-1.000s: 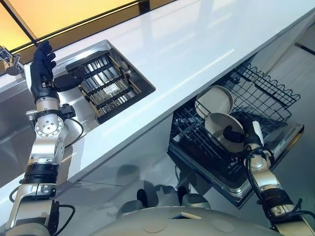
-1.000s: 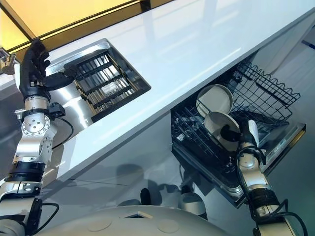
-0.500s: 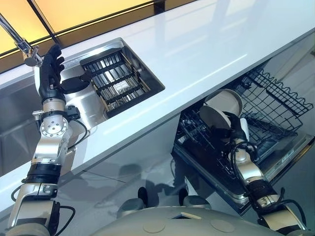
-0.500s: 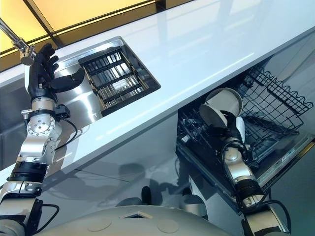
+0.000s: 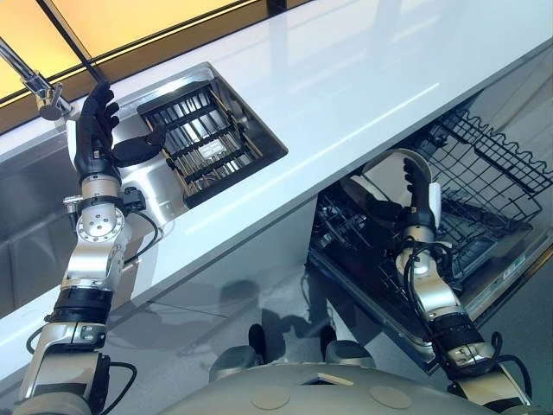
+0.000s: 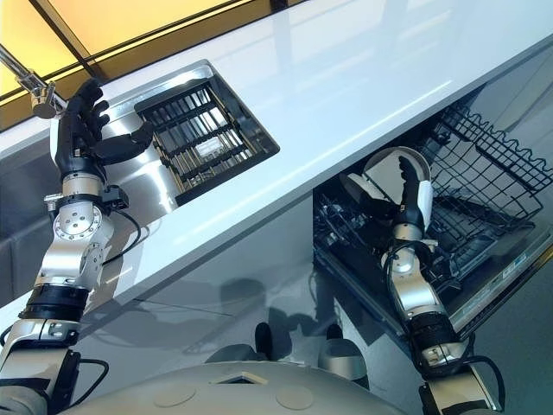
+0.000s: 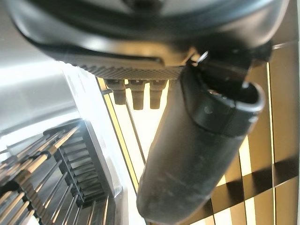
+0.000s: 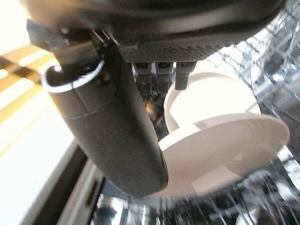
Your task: Pick up plates and place into dishwasher.
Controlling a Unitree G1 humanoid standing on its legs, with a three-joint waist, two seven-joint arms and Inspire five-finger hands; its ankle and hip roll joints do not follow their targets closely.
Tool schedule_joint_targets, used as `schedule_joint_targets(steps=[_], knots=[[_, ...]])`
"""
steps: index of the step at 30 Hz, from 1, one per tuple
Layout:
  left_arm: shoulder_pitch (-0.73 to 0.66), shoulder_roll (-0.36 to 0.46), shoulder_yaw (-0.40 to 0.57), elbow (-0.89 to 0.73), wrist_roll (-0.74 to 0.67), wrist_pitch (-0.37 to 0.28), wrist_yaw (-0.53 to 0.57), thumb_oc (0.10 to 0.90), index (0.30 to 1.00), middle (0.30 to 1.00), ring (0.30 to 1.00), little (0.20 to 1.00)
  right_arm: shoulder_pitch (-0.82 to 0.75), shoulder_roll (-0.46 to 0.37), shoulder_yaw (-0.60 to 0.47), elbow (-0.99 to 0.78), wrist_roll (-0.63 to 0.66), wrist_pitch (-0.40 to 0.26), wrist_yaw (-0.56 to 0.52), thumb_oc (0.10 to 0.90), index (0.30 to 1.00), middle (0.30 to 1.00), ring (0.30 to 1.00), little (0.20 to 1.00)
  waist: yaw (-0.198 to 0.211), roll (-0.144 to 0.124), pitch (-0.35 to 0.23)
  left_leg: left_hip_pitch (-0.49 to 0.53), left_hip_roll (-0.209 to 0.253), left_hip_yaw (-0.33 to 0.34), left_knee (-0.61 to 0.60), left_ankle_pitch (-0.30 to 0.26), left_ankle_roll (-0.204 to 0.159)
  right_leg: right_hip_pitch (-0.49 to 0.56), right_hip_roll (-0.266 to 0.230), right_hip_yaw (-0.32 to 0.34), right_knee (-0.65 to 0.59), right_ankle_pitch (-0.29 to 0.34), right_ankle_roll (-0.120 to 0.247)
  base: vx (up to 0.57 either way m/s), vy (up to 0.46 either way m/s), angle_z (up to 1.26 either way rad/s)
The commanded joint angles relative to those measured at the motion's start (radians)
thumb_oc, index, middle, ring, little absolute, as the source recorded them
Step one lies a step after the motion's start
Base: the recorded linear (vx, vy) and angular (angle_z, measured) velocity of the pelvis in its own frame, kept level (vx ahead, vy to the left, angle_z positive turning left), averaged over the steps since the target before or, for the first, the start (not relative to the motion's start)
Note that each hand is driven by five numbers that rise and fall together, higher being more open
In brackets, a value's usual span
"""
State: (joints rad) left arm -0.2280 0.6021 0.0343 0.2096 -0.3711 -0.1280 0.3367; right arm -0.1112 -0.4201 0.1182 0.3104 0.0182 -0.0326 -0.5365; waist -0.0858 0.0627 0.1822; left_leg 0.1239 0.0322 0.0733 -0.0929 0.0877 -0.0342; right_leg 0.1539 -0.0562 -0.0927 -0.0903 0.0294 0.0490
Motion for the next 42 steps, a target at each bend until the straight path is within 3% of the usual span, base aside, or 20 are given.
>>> schedule_joint_targets(steps=[1,5,9,13,15,19,25,31,42], knots=[[-0.059,0.056,0.039,-0.041,0.029,-0.081,0.008,0.8,0.9,0.9,0.9,0.9,-0.038,-0.077,-0.083,-0.155,-0.025,-0.147,-0.048,0.8,0.9,0.9,0.9,0.9,-0.017,0.007,-0.043,0.009,-0.077,0.006,0.015,-0.101,0.056,-0.093,0.071,-0.003,0.171,-0.109,0.012,-0.01,-0.002,-0.04],[-0.037,0.058,0.06,-0.048,0.032,-0.083,0.006,0.8,0.9,0.9,0.9,0.9,-0.003,-0.077,-0.131,-0.191,0.066,-0.157,0.0,0.8,0.9,0.9,0.9,0.9,-0.029,0.008,-0.042,0.011,-0.077,0.017,0.013,-0.102,0.057,-0.095,0.071,0.001,0.17,-0.107,0.015,0.0,0.0,0.0],[-0.014,0.06,0.084,-0.048,0.037,-0.095,0.005,0.8,0.9,0.9,0.9,0.9,0.043,-0.03,-0.166,-0.24,0.326,-0.187,0.118,0.8,0.9,0.9,0.9,0.9,-0.044,0.009,-0.037,0.011,-0.076,0.032,0.012,-0.103,0.057,-0.1,0.07,0.003,0.172,-0.107,0.015,-0.03,-0.011,-0.05],[0.003,0.068,0.102,-0.04,0.038,-0.105,0.008,0.8,0.9,0.9,0.9,0.9,0.086,0.035,-0.214,-0.276,0.495,-0.259,0.134,0.8,0.9,0.9,0.9,0.9,-0.064,0.01,-0.034,0.01,-0.074,0.048,0.01,-0.102,0.057,-0.108,0.068,0.004,0.175,-0.106,0.019,-0.03,-0.016,-0.12],[0.0,0.073,0.106,-0.026,0.03,-0.111,0.004,0.8,0.9,0.9,0.9,0.9,0.097,0.043,-0.241,-0.271,0.492,-0.287,0.118,0.8,0.9,0.9,0.9,0.9,-0.071,0.013,-0.036,0.008,-0.073,0.054,0.009,-0.102,0.056,-0.112,0.067,0.001,0.176,-0.106,0.021,-0.02,-0.016,-0.06],[-0.02,0.084,0.104,-0.009,0.022,-0.099,-0.004,0.8,0.9,0.9,0.9,0.9,0.102,0.048,-0.273,-0.215,0.567,-0.263,0.12,0.8,0.9,0.9,0.9,0.9,-0.077,0.018,-0.039,0.004,-0.073,0.059,0.008,-0.101,0.052,-0.115,0.066,-0.002,0.174,-0.105,0.022,-0.01,-0.029,-0.04],[-0.035,0.092,0.092,-0.005,0.02,-0.086,-0.017,0.8,0.9,0.9,0.9,0.9,0.094,0.041,-0.279,-0.059,0.574,-0.265,0.081,0.8,0.9,0.9,0.9,0.9,-0.067,0.022,-0.04,-0.001,-0.071,0.054,0.007,-0.097,0.048,-0.11,0.066,-0.009,0.165,-0.102,0.019,0.02,-0.054,-0.01],[-0.049,0.098,0.063,-0.019,0.013,-0.059,-0.025,0.8,0.9,0.9,0.9,0.9,0.06,0.01,-0.257,0.109,0.409,-0.293,-0.05,0.8,0.9,0.9,0.9,0.9,-0.043,0.042,-0.03,-0.008,-0.069,0.029,0.01,-0.088,0.041,-0.107,0.066,-0.016,0.17,-0.106,0.011,0.04,-0.051,0.01],[-0.068,0.123,0.045,-0.045,-0.03,-0.034,-0.04,0.8,0.9,0.9,0.9,0.9,0.009,-0.038,-0.197,0.346,0.487,-0.232,0.017,0.8,0.9,0.9,0.9,0.9,-0.004,0.068,0.017,-0.044,-0.066,-0.017,0.028,-0.073,0.028,-0.121,0.068,-0.026,0.189,-0.117,-0.012,0.0,-0.026,0.09]])
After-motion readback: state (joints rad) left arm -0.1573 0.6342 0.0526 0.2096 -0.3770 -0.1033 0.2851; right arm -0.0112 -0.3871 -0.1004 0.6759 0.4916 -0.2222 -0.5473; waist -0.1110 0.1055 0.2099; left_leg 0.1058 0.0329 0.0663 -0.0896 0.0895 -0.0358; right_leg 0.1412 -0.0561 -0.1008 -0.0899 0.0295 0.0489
